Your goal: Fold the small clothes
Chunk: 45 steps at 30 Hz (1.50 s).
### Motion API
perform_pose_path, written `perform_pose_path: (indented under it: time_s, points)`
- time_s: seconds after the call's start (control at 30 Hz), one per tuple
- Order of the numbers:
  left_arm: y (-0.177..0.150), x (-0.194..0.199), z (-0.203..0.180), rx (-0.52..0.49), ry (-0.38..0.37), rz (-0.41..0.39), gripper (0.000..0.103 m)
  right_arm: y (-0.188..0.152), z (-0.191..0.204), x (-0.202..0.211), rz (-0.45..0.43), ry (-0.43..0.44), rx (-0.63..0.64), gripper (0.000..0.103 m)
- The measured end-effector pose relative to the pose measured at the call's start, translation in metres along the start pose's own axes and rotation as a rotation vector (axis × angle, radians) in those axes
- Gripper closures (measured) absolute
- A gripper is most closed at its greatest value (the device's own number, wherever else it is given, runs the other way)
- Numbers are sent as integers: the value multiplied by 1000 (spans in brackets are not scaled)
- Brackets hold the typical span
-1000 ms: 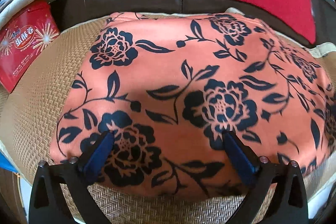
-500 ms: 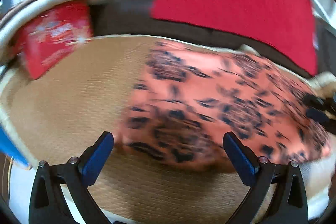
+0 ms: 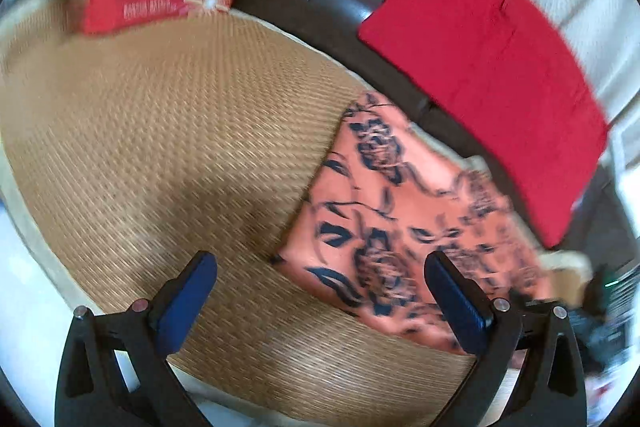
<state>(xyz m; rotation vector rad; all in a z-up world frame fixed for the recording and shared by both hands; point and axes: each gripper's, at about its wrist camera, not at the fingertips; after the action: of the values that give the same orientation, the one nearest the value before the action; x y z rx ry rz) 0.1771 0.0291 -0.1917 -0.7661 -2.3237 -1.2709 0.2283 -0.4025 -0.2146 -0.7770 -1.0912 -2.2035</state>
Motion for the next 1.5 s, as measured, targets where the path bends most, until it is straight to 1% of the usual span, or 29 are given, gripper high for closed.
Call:
perform_pose_path:
  time_s: [0.03, 0.1, 0.2, 0.27, 0.4, 0.5, 0.57, 0.6, 0.67, 0.8, 0.83, 1.0, 1.03, 1.07, 1.1, 1.13, 1.2, 1.23, 1.27, 1.3, 1.33, 1.4, 1.43, 1.5]
  points:
    - [1, 1, -1, 29, -33, 0, 0, -1, 1, 1, -2, -4, 9, 42]
    - [-2, 4, 0, 92, -103, 14, 4, -2, 5, 1, -3, -13, 31, 41]
    - [-10, 4, 1, 202, -185, 42, 32, -3, 6, -2, -1, -13, 39, 41]
    - [-17, 1, -1, 256, -228, 70, 37, -2, 4, -2, 1, -5, 32, 41]
    - [-25, -10, -1, 310, -239, 73, 37, -1, 1, 0, 6, 10, 19, 41]
    - [-30, -22, 7, 380, -227, 103, 37, -1, 1, 0, 7, 9, 27, 41]
    - [-36, -29, 10, 425, -208, 144, 37, -1, 1, 0, 8, 8, 31, 41]
    - [-38, -27, 11, 437, -208, 146, 37, -1, 1, 0, 9, 9, 33, 41]
    - [-40, -28, 12, 445, -187, 126, 37, -1, 1, -1, 11, 11, 34, 41]
    - [-42, -46, 20, 502, -175, 129, 37, 1, 2, -3, 16, 10, 39, 40]
    - [-42, -50, 21, 519, -182, 124, 37, 1, 2, -3, 16, 10, 40, 40]
    - [-37, -67, 12, 576, -169, 74, 38, 1, 4, -3, 17, 7, 44, 40]
    - [-35, -70, 9, 570, -162, 65, 44, 1, 4, -3, 16, 6, 43, 40]
    - [-33, -74, 5, 554, -154, 60, 54, 0, 5, -2, 15, 4, 44, 40]
    - [-33, -77, 2, 534, -139, 55, 60, 0, 5, -2, 14, 3, 48, 40]
    - [-33, -78, 0, 519, -126, 48, 77, -1, 6, -2, 12, 2, 50, 40]
    - [-30, -77, -4, 487, -125, 30, 81, -2, 7, -2, 11, 1, 48, 41]
    - [-28, -82, -14, 453, -114, 26, 82, -2, 7, -2, 13, 0, 47, 41]
    - [-24, -83, -23, 395, -101, 17, 83, -2, 7, -2, 15, -3, 48, 45]
    - [-18, -81, -36, 311, -93, 2, 84, -2, 7, -2, 17, -12, 52, 49]
    - [-14, -78, -49, 237, -101, -24, 84, -1, 7, -3, 18, -17, 51, 51]
    - [-5, -70, -88, 25, -111, -71, 85, 0, 4, -2, 23, -8, 33, 53]
    - [-3, -67, -104, -56, -117, -85, 85, 1, 2, -2, 25, 2, 16, 53]
    - [-5, -63, -143, -255, -130, -118, 85, 3, -2, -1, 33, 23, -10, 53]
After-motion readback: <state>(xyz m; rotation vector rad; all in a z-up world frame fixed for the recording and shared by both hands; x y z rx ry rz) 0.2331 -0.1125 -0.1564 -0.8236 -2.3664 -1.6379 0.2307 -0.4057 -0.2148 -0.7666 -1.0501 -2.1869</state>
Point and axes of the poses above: each gripper's, at about its wrist camera, not at the fingertips, and x roughly against the way its jaws point, z to its left, y to its top, and after that the axes turned 14 degrees about -z, right-handed
